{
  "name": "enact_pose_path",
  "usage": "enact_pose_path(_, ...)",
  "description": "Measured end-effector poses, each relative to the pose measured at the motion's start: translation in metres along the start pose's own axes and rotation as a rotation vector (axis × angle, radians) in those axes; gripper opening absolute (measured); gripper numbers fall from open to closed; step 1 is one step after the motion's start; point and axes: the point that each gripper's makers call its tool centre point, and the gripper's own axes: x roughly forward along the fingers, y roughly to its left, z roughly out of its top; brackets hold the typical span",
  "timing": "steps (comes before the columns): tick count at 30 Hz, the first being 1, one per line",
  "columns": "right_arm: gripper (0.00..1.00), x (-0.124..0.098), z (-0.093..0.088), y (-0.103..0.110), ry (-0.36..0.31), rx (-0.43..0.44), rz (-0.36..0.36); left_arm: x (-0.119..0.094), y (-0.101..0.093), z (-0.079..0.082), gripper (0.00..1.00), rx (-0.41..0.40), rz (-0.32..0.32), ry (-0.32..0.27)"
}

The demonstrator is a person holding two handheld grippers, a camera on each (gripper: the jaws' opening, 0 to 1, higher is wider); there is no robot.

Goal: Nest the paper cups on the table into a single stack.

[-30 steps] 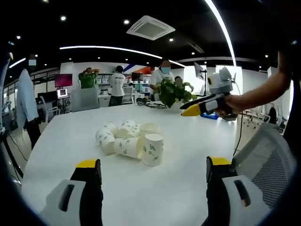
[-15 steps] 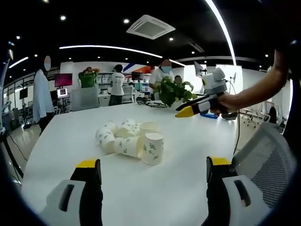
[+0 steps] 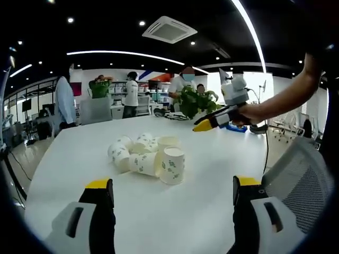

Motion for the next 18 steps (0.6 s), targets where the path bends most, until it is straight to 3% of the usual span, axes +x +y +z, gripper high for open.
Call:
enact_pose_path(9,0.44,0.011,0.003,-0.015,-0.013,0.125,-0.012,0.000,0.000,-0.001,0.93,-0.002,0.001,0.007)
enact_pose_path(18,0.38,0.023,-0.001,-0.022,0.017,0.128,-0.015,0.000,-0.001,-0.001,0.92,-0.001,0.002,0.010)
